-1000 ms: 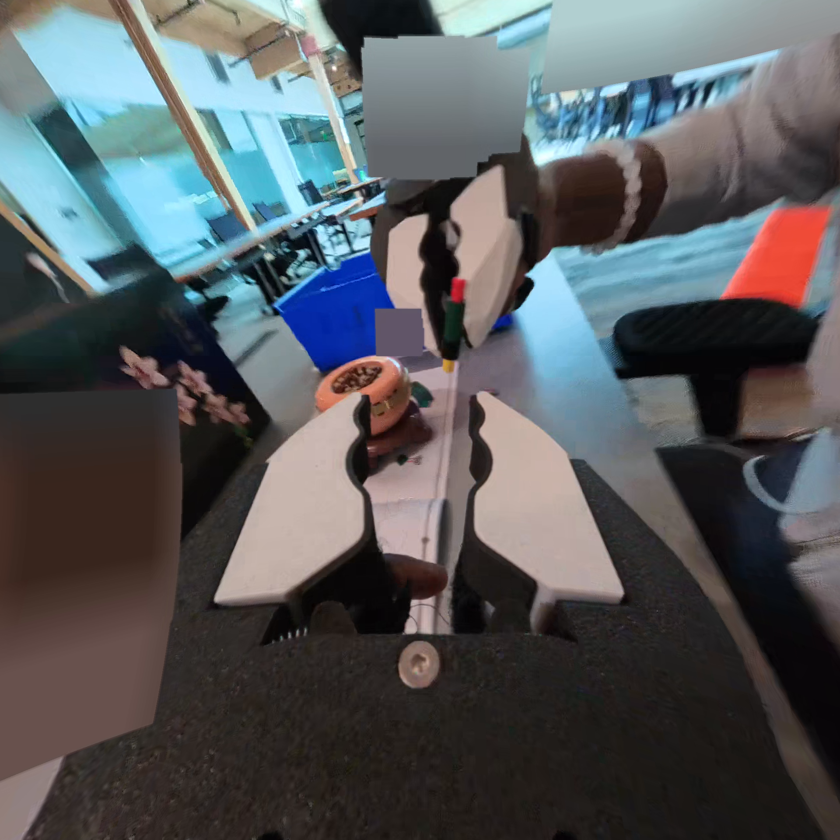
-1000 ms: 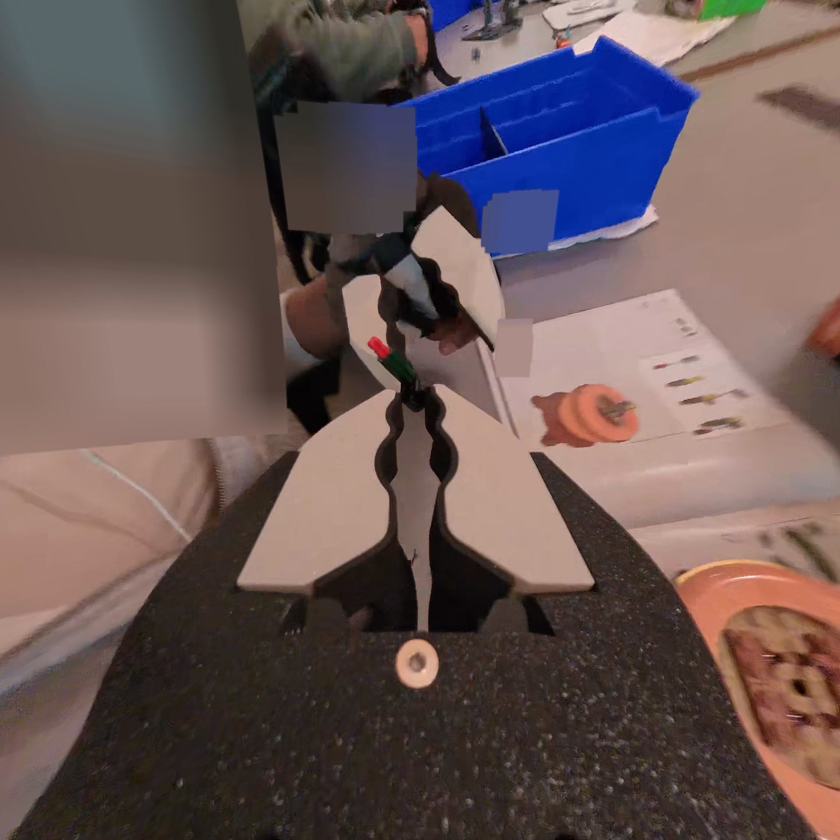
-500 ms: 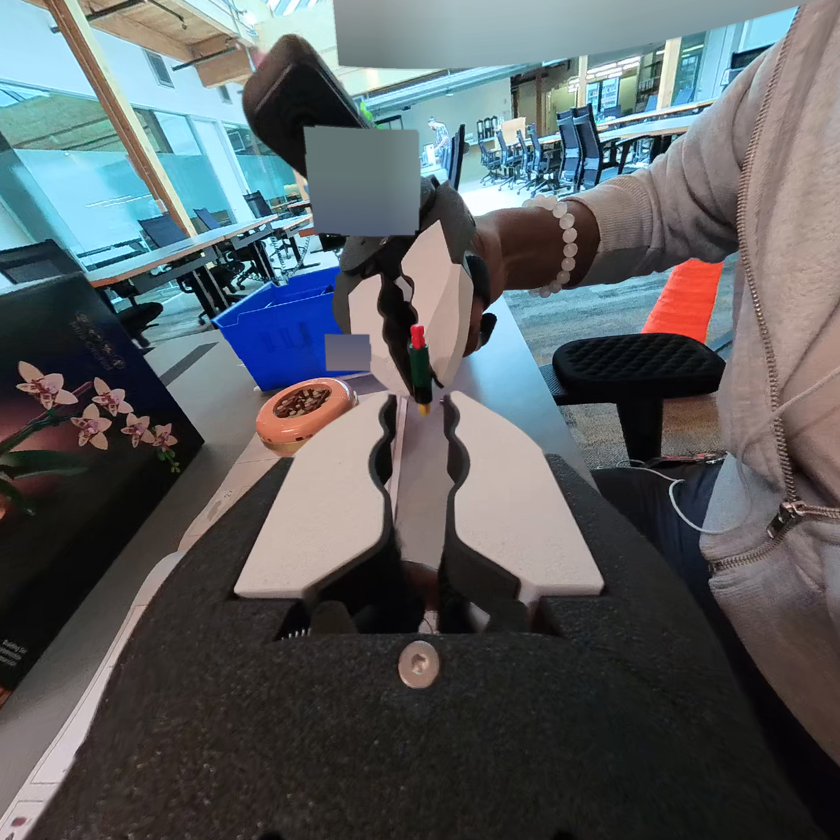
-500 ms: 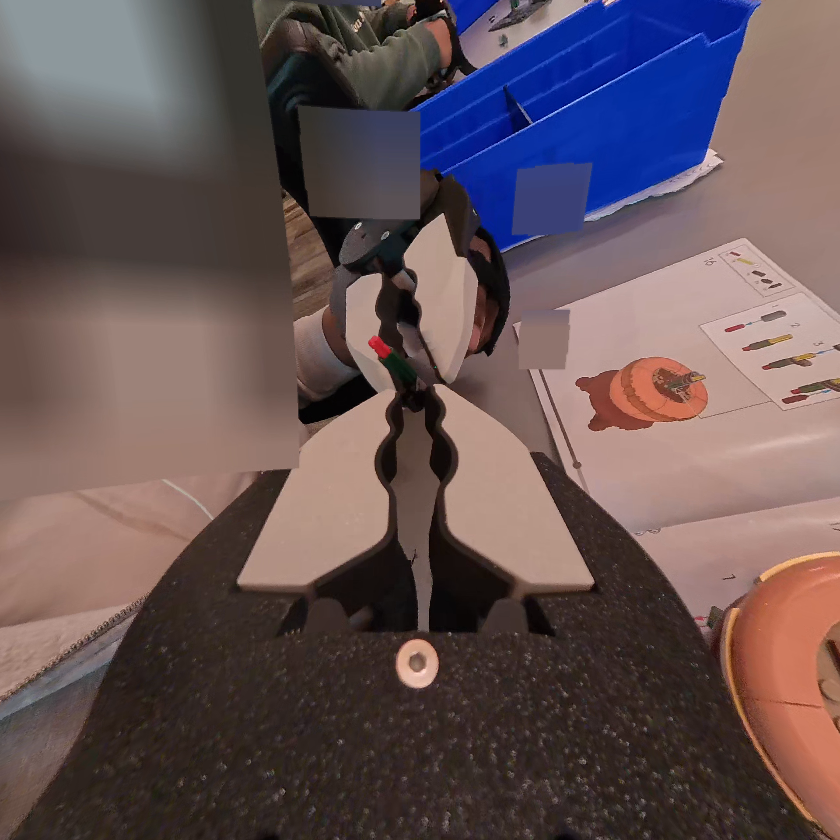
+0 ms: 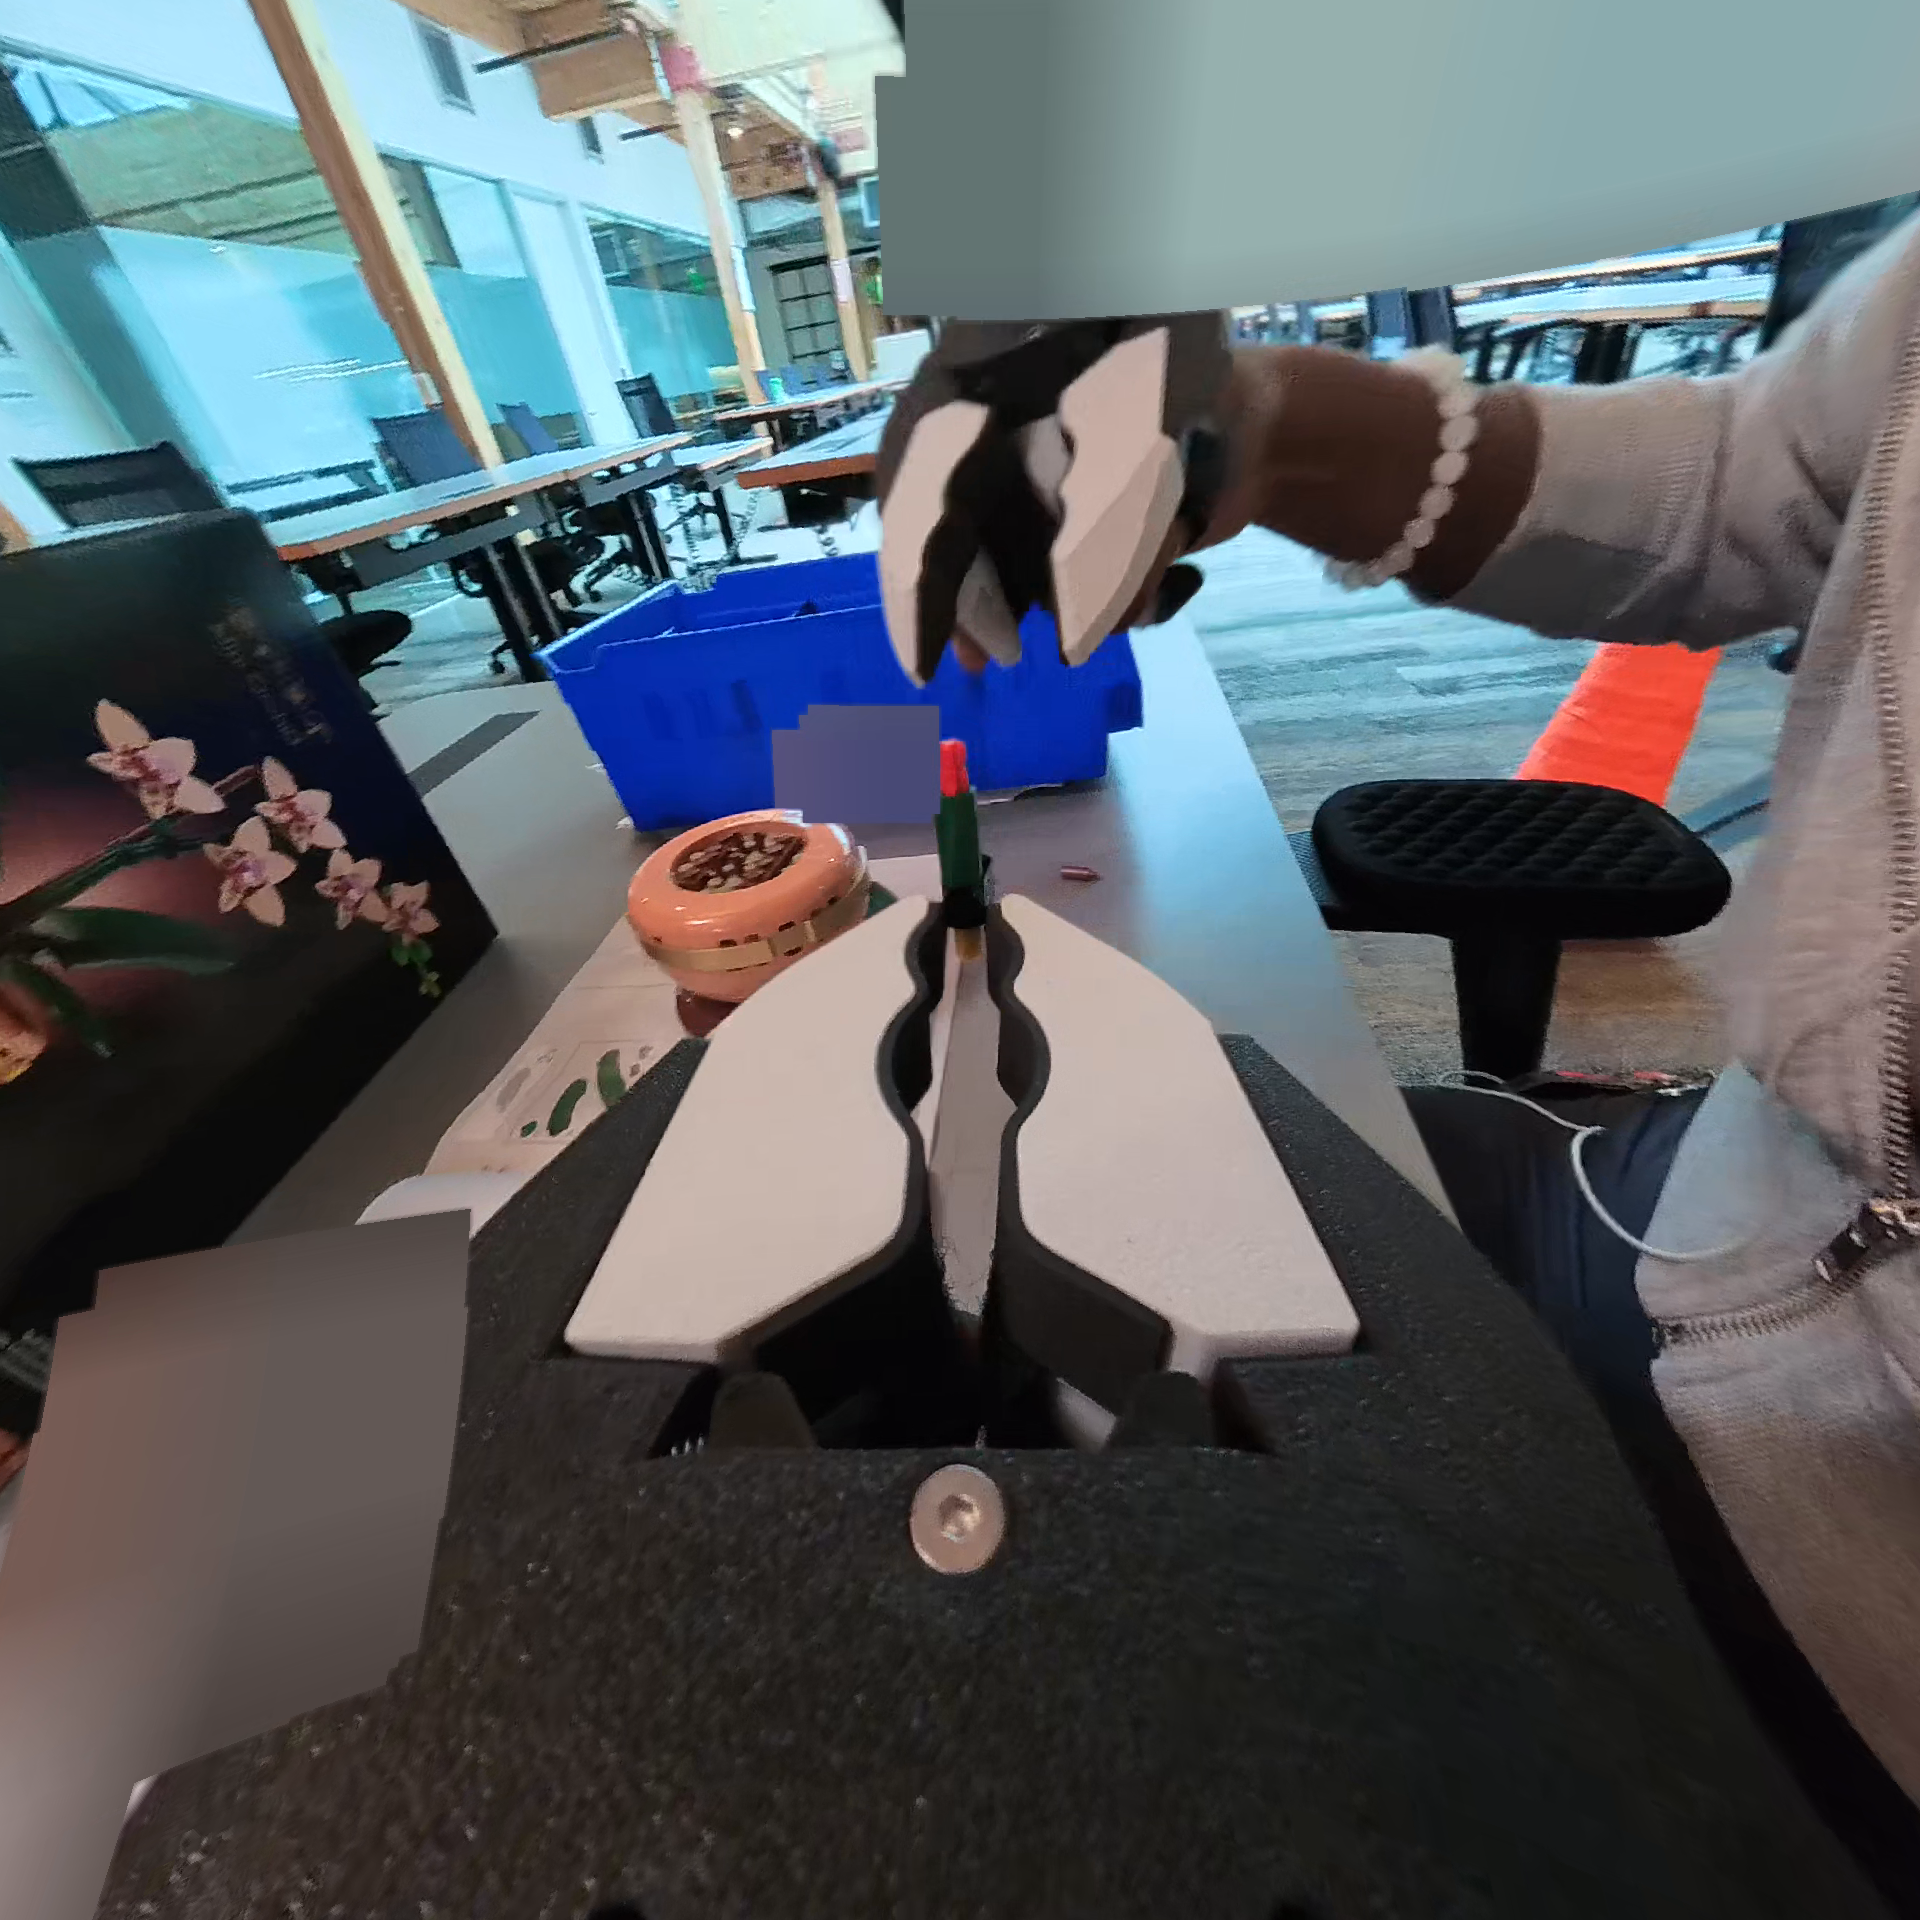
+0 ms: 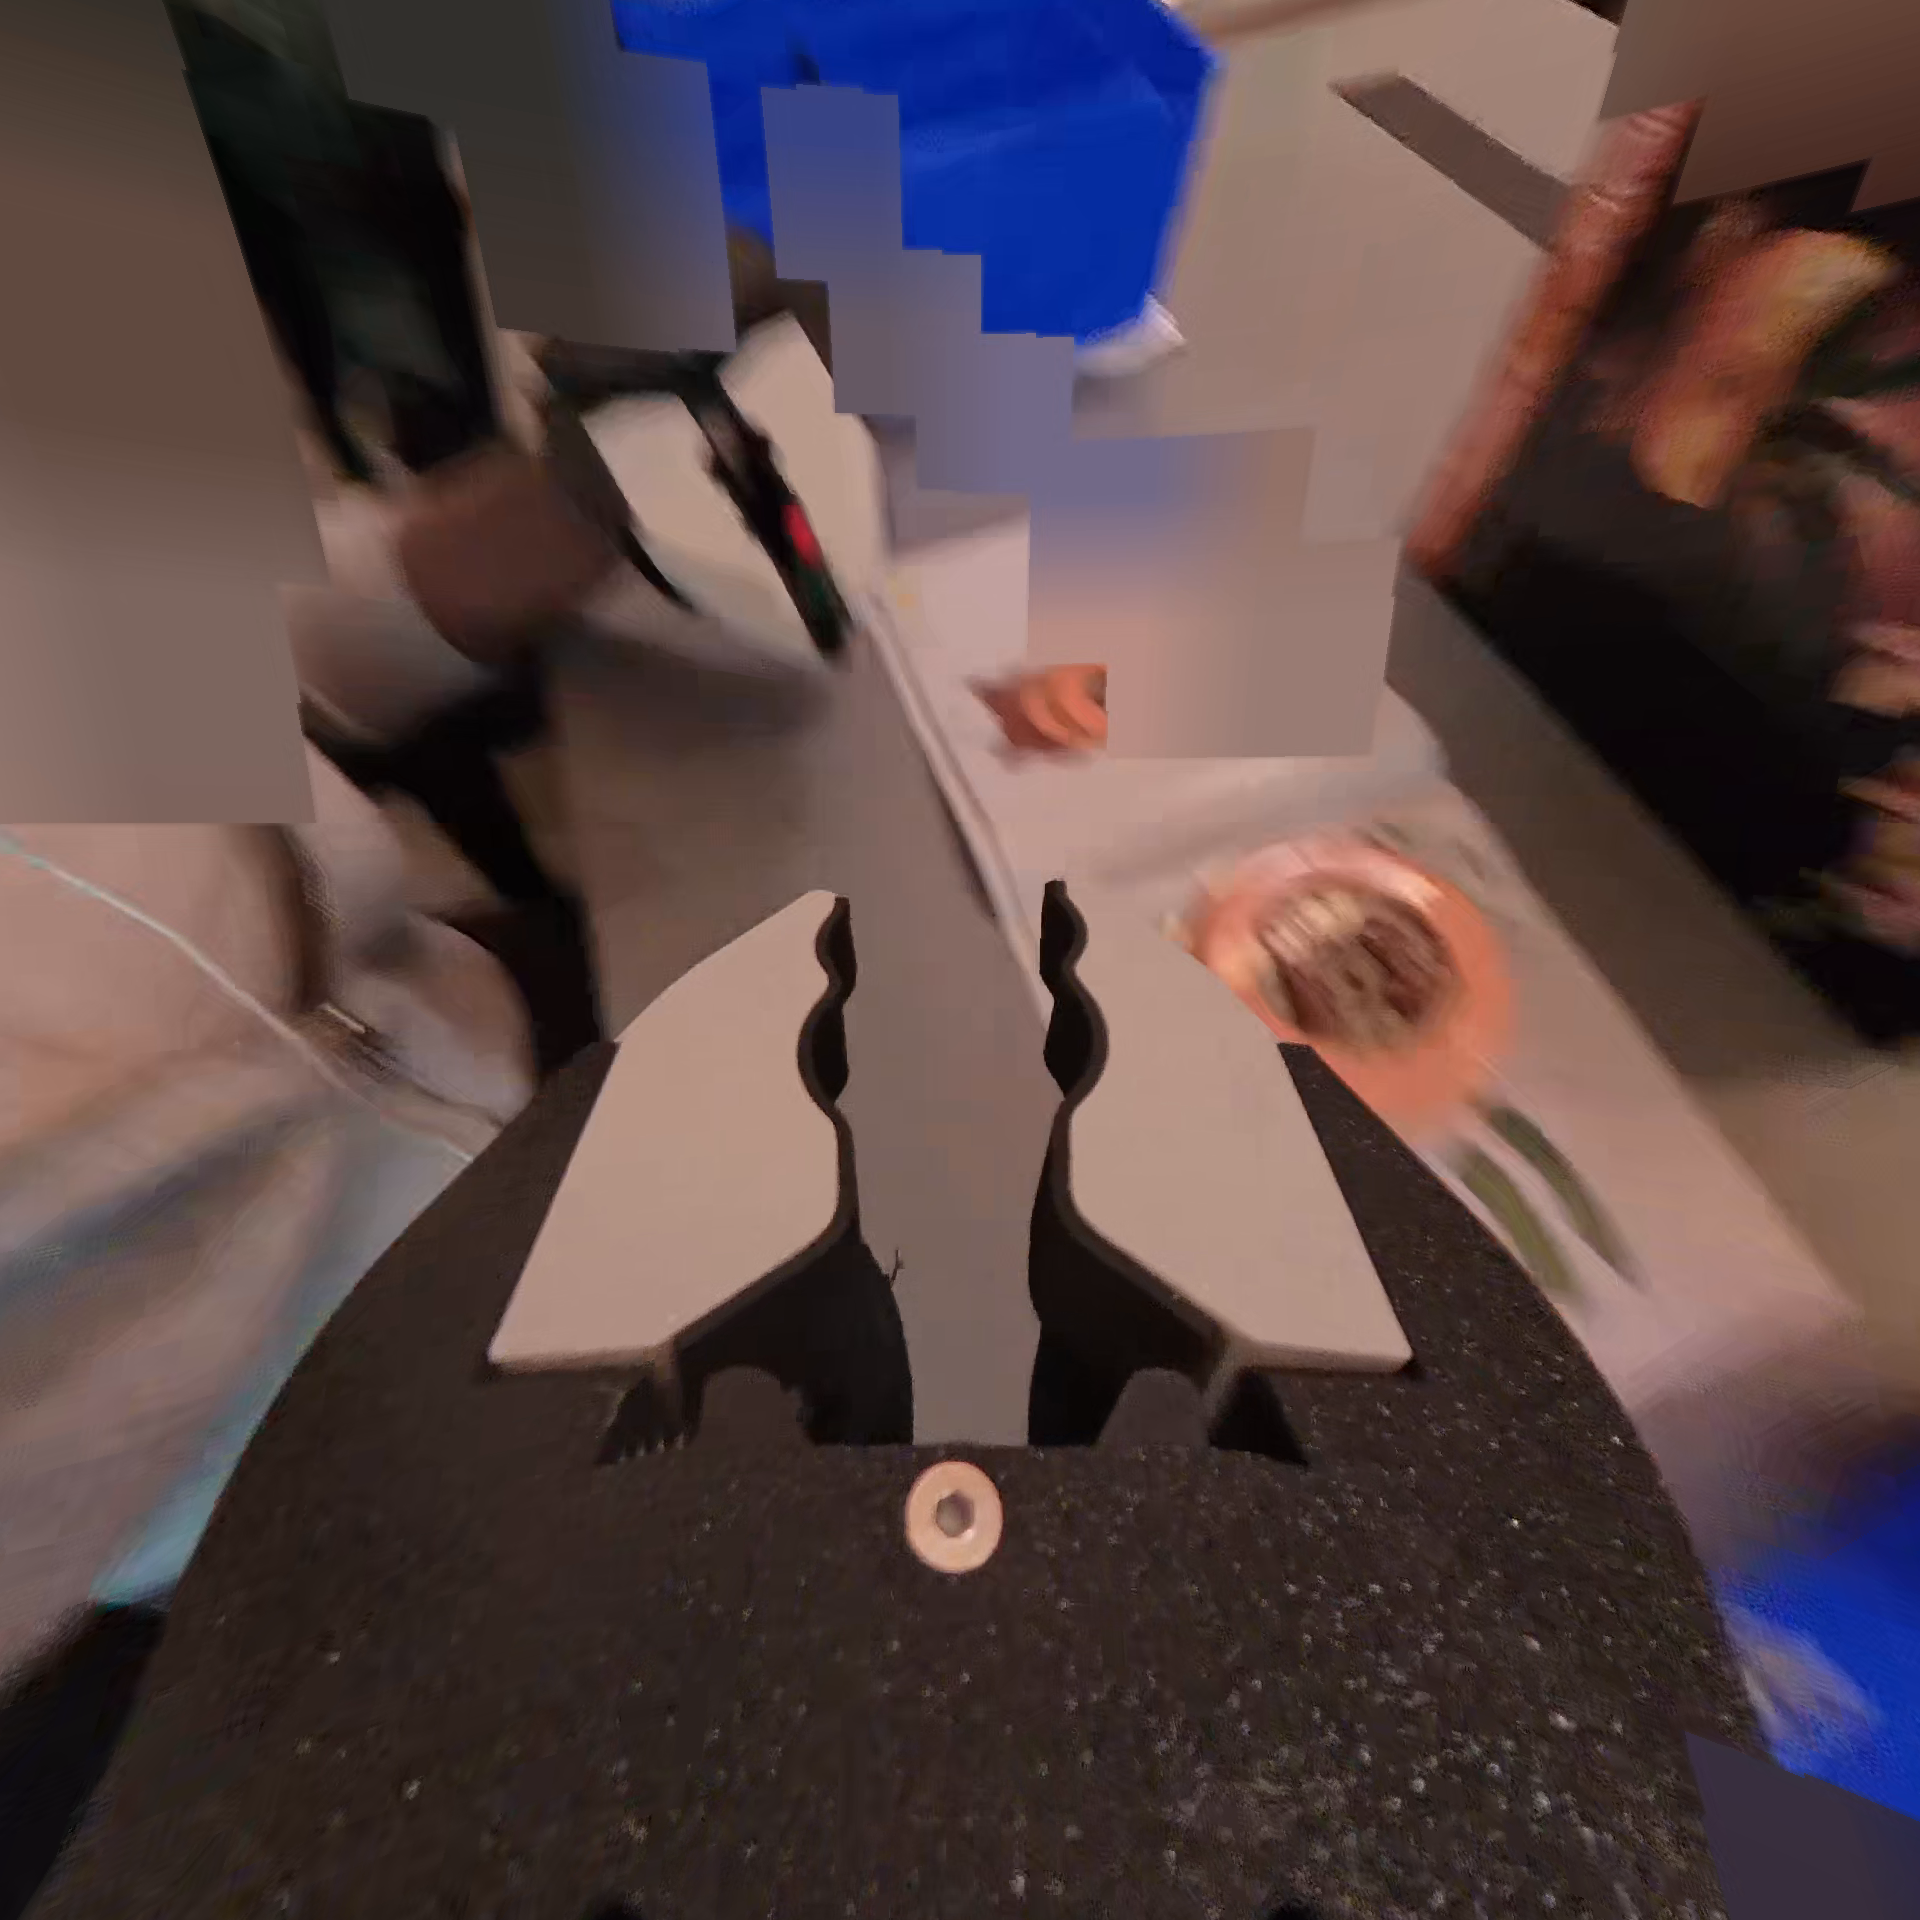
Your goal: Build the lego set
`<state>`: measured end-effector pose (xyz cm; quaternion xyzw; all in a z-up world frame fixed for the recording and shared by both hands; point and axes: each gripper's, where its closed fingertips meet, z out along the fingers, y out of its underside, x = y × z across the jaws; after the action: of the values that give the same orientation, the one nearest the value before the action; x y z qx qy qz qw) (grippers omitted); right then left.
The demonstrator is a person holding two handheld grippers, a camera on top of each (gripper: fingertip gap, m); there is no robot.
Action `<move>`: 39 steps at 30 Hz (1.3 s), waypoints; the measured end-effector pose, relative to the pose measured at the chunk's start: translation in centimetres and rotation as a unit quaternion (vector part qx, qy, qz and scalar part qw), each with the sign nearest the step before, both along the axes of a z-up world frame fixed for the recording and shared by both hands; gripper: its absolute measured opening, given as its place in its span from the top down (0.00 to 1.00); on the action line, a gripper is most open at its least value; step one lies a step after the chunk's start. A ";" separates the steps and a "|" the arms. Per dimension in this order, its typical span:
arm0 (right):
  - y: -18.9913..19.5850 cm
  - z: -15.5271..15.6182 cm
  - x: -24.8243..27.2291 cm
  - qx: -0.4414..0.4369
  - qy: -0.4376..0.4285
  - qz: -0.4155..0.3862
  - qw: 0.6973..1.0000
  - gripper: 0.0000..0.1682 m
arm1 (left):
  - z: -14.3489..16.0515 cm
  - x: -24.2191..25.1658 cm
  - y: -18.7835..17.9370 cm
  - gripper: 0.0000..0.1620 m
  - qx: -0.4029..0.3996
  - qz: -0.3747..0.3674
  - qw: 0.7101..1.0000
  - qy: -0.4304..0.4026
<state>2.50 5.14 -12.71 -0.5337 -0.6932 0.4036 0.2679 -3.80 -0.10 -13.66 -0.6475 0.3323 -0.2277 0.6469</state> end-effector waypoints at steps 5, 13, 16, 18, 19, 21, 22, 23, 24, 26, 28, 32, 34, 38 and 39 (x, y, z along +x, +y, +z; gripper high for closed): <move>3.1 -6.9 9.6 0.266 -0.177 0.068 0.945 0.89 | -0.1 -0.7 0.5 0.96 -0.009 0.006 1.000 -0.021; 3.9 -8.1 10.6 -0.055 -0.232 -0.236 0.942 0.96 | -0.2 0.4 1.2 0.96 -0.010 0.021 1.000 0.000; 5.3 -9.0 13.0 0.018 -0.262 -0.335 0.905 0.96 | -0.8 -0.1 1.8 0.96 -0.024 0.063 0.998 0.014; 5.7 -9.6 12.7 0.036 -0.267 -0.365 0.891 0.94 | -1.1 -0.3 2.0 0.96 -0.030 0.080 0.996 0.023; 5.7 -10.1 12.2 0.029 -0.277 -0.363 0.889 0.92 | -1.1 -0.3 2.1 0.96 -0.029 0.083 0.996 0.024; 6.0 -10.6 12.2 0.011 -0.317 -0.380 0.869 0.90 | -0.9 -0.1 2.0 0.96 -0.026 0.079 0.996 0.021; 6.0 -10.6 11.9 0.001 -0.319 -0.384 0.867 0.89 | -0.8 0.0 2.0 0.96 -0.026 0.074 0.997 0.014; 6.1 -10.5 11.6 -0.008 -0.319 -0.390 0.864 0.90 | -0.7 0.2 1.9 0.96 -0.028 0.068 0.997 0.006; 6.1 -10.5 11.5 -0.012 -0.326 -0.397 0.858 0.90 | -0.6 0.4 1.8 0.96 -0.031 0.063 0.998 -0.001; 5.9 -10.7 11.4 -0.014 -0.343 -0.401 0.849 0.90 | -0.7 0.6 1.7 0.96 -0.036 0.056 0.998 -0.007; 5.9 -11.0 11.3 -0.018 -0.354 -0.409 0.841 0.90 | -0.9 0.6 1.6 0.96 -0.038 0.050 0.998 -0.011; 5.8 -12.0 11.6 -0.028 -0.382 -0.415 0.825 0.90 | -1.0 0.6 1.2 0.96 -0.045 0.035 0.998 -0.035; 5.8 -12.6 11.7 -0.037 -0.395 -0.418 0.817 0.91 | -0.9 0.5 1.1 0.96 -0.046 0.033 0.998 -0.043; 5.9 -12.8 11.1 -0.033 -0.380 -0.395 0.836 0.97 | -0.8 0.4 1.0 0.96 -0.050 0.028 0.997 -0.055; 5.8 -12.7 10.7 -0.037 -0.363 -0.382 0.849 0.97 | -0.9 0.4 1.0 0.96 -0.057 0.028 0.996 -0.059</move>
<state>13.19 10.98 -25.43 -0.8746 -0.4666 0.0726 0.1104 -3.39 0.91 -14.57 -0.6775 0.2618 -0.2659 0.6339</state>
